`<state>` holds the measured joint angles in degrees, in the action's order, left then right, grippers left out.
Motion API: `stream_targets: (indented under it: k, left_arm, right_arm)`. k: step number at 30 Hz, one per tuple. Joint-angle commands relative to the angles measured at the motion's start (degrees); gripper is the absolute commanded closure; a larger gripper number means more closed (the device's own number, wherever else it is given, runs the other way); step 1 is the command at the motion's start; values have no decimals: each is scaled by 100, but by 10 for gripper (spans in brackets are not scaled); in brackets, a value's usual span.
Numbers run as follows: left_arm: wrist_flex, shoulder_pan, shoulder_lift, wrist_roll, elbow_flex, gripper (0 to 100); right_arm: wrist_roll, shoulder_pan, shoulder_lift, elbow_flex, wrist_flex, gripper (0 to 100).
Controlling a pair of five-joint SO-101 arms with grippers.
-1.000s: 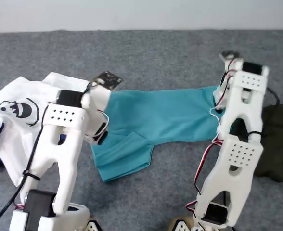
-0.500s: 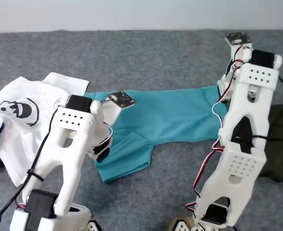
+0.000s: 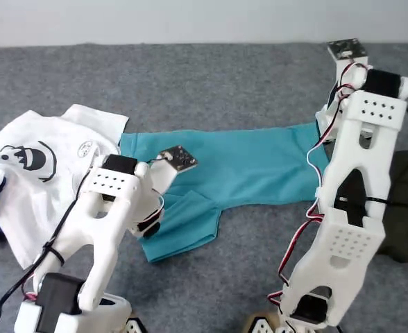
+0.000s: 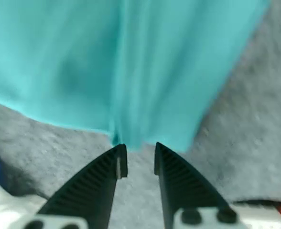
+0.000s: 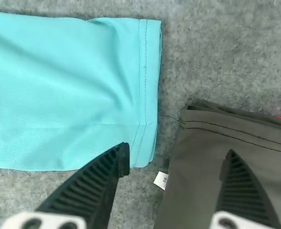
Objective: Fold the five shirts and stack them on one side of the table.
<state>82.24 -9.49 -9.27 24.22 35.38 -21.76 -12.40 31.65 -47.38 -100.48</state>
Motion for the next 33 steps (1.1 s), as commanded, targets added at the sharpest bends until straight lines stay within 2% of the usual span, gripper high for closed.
stream_targets:
  k: [1,12,18,25,30,33]
  left_arm:
    - [-431,53,-176,79,57,896]
    - [-633,299,-167,114,321,892]
    - [-651,396,-167,484,637,895]
    - [-1099,387,-176,475,875,897]
    - [-1108,352,-176,475,681,987]
    - [-1081,352,-176,475,681,987]
  right_arm:
    - [35,75,-374,0,-242,691]
    - [35,75,-374,0,-242,691]
    - [44,75,-374,0,-242,691]
    - [53,75,-374,0,-242,691]
    - [53,75,-374,0,-242,691]
    - [53,75,-374,0,-242,691]
